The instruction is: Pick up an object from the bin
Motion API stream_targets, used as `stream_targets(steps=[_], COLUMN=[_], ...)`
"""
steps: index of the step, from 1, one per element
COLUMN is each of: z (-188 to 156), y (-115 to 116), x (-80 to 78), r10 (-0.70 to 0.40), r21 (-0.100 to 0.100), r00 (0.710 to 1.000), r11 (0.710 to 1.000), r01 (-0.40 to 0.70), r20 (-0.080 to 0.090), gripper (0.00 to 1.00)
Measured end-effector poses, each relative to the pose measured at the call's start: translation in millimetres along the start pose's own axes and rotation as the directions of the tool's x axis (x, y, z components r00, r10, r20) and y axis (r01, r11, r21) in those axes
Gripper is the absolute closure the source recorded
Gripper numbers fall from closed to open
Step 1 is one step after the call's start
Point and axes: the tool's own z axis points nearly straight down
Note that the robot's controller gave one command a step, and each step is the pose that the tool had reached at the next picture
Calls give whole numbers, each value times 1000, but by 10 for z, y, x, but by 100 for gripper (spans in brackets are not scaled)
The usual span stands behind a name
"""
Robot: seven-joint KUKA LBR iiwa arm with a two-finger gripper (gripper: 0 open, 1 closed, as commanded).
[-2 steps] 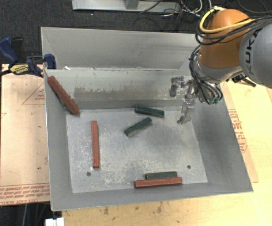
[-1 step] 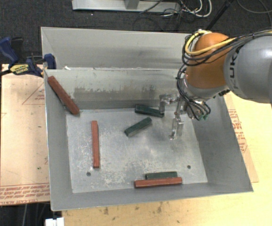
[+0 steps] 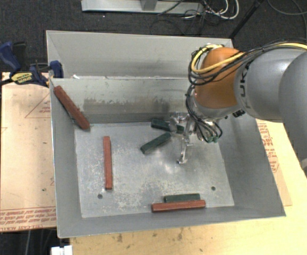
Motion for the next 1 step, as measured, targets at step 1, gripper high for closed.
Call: stream_targets(steps=[1], z=[-145], y=[165], x=[-80], r10=[-120], r21=[0], r00=[993], r11=[993], r01=[120], r20=[-1], gripper=[0])
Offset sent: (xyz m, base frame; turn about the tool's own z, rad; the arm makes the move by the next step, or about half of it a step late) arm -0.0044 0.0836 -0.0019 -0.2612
